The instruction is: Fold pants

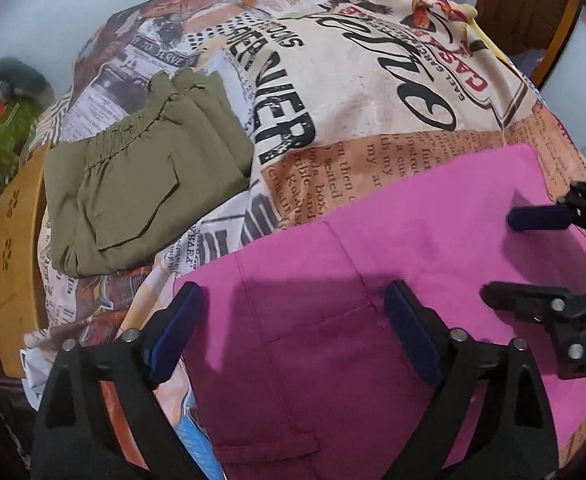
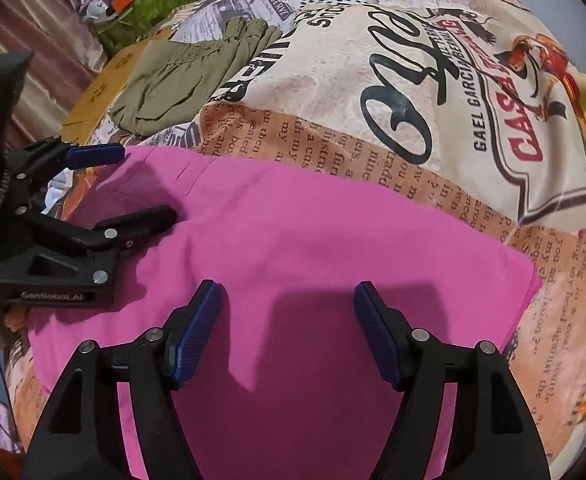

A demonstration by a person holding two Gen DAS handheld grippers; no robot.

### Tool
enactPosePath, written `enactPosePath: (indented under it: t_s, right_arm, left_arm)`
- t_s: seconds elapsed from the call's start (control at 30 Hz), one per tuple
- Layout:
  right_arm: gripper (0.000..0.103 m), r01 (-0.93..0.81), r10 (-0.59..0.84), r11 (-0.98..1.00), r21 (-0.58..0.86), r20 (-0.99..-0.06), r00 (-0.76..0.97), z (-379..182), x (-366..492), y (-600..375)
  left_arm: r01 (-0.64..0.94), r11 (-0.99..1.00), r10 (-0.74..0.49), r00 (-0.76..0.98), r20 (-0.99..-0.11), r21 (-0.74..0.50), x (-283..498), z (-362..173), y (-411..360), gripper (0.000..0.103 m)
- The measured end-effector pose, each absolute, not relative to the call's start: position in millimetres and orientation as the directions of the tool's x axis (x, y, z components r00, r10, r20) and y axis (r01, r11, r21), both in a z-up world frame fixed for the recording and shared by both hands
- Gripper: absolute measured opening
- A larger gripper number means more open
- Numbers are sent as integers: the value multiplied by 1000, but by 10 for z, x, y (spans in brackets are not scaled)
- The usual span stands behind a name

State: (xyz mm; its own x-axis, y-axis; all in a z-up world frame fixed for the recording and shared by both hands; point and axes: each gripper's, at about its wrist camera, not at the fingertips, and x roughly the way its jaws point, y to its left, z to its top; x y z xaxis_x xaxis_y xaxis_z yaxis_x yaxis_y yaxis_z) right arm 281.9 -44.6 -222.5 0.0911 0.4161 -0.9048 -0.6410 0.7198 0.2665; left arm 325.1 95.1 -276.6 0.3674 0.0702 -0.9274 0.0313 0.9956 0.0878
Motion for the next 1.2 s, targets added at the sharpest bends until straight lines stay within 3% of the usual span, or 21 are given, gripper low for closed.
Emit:
enactPosePath:
  t_s: [0.7,1.2]
  right_arm:
    - [76,-639,345,757,138,-914,212,-1958,2155,-897]
    - [81,-571,343,810,135,-898,274,-1921,1756,-1170]
  left_arm:
    - [-10,989,138,434,-890,148,2473,-2495,896,97]
    - [-86,987,157,451,-878,133,1938,-2426,913,101]
